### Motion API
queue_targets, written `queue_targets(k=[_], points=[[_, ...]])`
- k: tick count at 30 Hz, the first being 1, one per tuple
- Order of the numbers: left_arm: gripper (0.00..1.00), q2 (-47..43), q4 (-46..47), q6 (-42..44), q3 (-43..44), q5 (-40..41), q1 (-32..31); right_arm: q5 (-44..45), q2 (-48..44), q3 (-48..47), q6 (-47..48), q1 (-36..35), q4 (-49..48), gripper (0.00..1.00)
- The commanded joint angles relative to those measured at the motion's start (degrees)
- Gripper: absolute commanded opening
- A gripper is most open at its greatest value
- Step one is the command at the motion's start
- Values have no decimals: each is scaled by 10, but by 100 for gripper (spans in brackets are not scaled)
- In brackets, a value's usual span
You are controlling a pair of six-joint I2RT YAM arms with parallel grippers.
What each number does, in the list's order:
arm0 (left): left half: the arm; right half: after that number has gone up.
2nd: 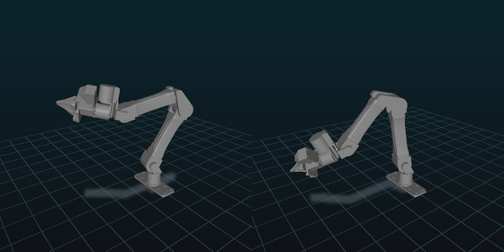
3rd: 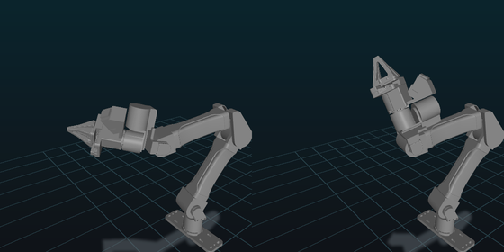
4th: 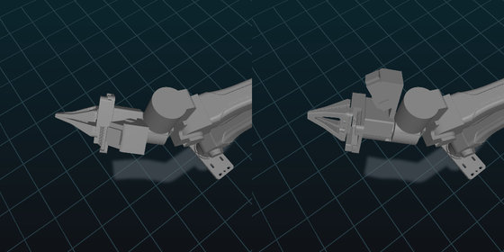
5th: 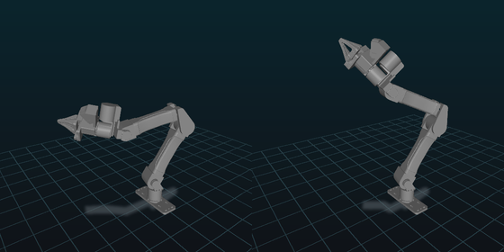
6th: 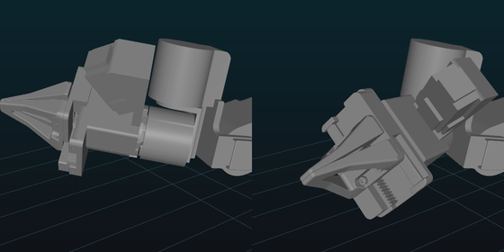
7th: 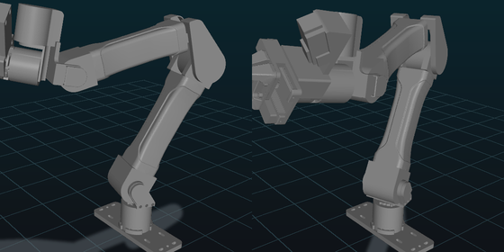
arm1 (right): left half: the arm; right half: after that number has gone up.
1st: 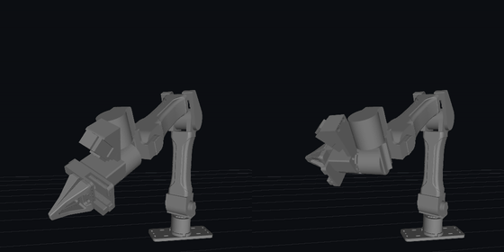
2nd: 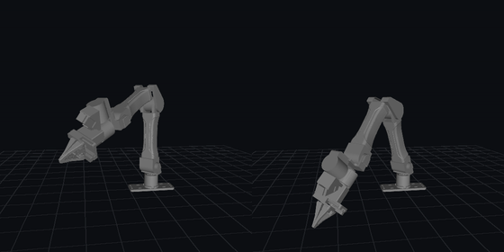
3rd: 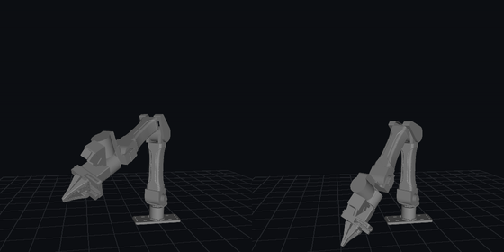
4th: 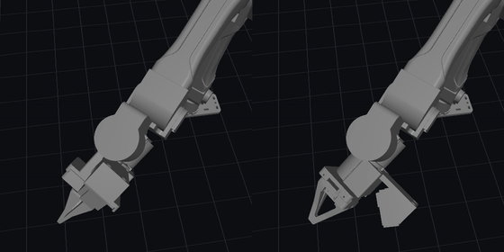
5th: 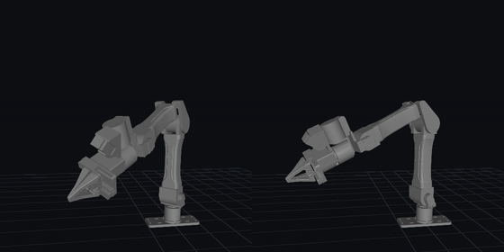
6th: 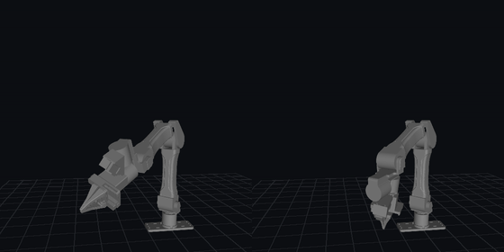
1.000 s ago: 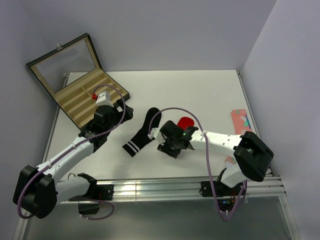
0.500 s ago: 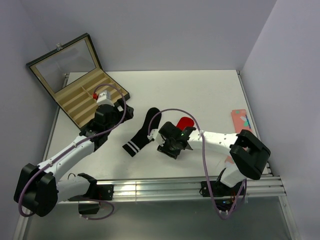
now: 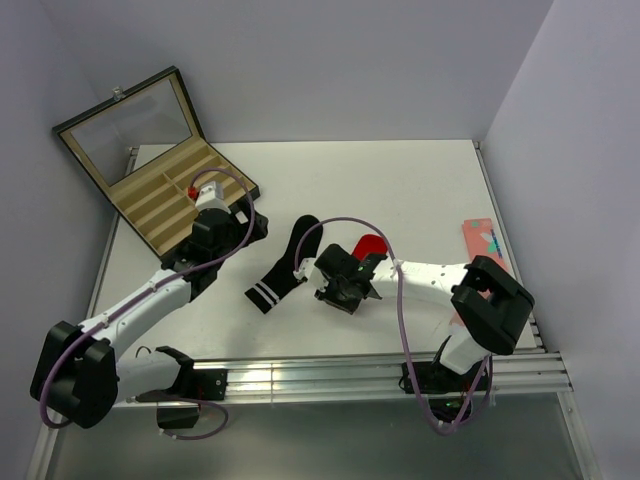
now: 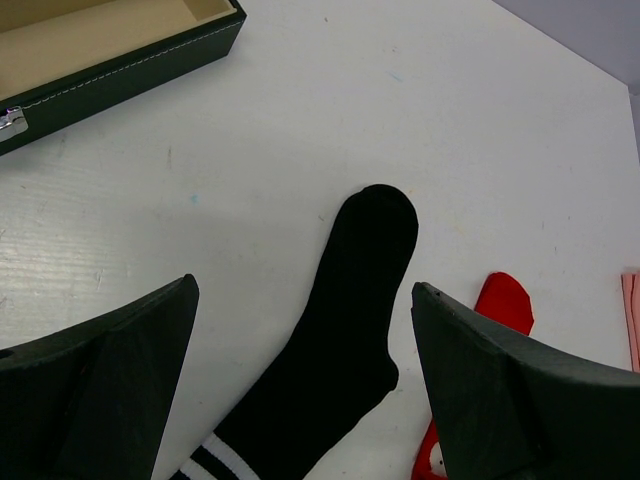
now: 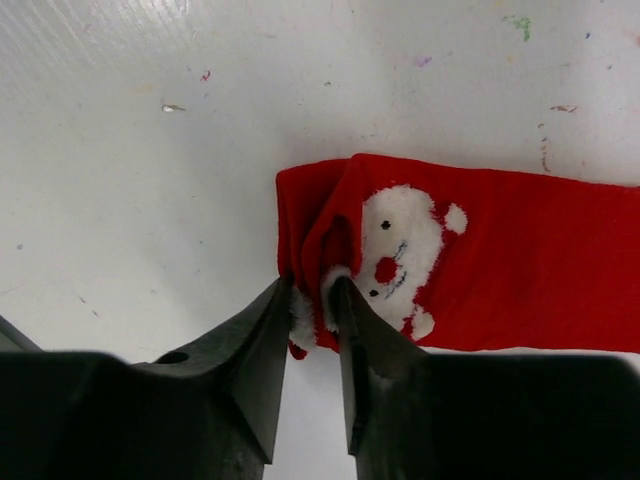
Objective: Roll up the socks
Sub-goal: Roll the sock at the center of the board, then move the sock to the center of the board.
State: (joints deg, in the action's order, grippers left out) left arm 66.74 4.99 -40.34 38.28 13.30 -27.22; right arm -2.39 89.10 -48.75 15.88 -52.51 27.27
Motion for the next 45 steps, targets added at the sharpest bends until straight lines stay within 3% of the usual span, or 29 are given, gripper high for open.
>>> queue_targets(k=[1, 7, 11, 17, 18, 21, 22, 25, 36, 41, 45], points=[[94, 6, 23, -6, 13, -3, -2, 16, 4, -17, -2, -4, -17, 29], [93, 7, 36, -7, 2, -6, -1, 8, -36, -13, 20, -2, -27, 17], [88, 7, 72, -6, -16, -27, -1, -29, -50, -16, 31, 14, -20, 12], [67, 29, 137, -9, -45, -53, -13, -99, -24, -42, 24, 80, 17, 4], [59, 35, 146, -10, -52, -54, -15, -103, -13, -45, 24, 89, 21, 4], [49, 44, 179, -11, -65, -68, -24, -111, 17, -61, 21, 113, 23, 2], [38, 55, 187, -11, -67, -75, -27, -112, 25, -66, 19, 117, 24, 2], [26, 90, 206, -10, -60, -98, -40, -117, 56, -85, 13, 133, 23, 1], [16, 183, 260, -61, -78, -123, -93, -114, 111, -135, -18, 155, 5, 0], [9, 239, 217, -90, -47, -115, -94, -108, 125, -149, -26, 155, -3, 0], [9, 283, 187, -107, -25, -93, -93, -100, 132, -156, -29, 154, -9, 0]])
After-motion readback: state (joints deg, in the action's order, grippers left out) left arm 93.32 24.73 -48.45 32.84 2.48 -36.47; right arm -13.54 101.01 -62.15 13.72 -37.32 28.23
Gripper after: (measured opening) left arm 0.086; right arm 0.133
